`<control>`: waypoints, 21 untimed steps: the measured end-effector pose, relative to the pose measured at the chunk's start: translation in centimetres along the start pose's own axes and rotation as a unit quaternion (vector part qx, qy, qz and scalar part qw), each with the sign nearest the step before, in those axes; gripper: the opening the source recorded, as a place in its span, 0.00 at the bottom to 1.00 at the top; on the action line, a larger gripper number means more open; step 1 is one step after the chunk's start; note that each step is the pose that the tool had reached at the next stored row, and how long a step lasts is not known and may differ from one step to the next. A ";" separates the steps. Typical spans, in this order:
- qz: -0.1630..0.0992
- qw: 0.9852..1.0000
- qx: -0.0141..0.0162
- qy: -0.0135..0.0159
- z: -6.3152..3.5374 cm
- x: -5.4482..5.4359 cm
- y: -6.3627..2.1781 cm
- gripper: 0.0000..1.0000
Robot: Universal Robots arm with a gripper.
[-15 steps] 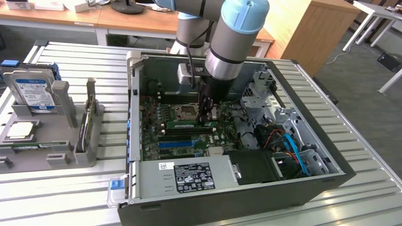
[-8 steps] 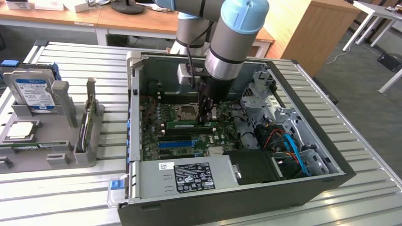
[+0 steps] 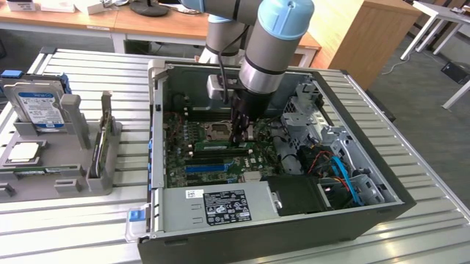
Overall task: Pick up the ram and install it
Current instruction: 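Insert the ram into the slot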
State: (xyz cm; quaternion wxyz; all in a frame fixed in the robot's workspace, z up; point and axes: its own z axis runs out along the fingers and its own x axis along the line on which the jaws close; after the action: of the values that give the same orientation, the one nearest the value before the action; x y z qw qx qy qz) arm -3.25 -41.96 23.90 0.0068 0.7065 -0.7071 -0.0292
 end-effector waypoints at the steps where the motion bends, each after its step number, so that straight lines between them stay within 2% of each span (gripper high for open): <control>1: 0.000 1.000 0.000 0.000 0.00 0.0 0.00 0.12; 21: 0.000 1.000 0.000 0.000 0.39 -0.1 -0.02 0.12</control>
State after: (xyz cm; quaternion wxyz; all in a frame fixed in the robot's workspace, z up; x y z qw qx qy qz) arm -3.25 -41.87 23.51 0.0067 0.7065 -0.7070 -0.0292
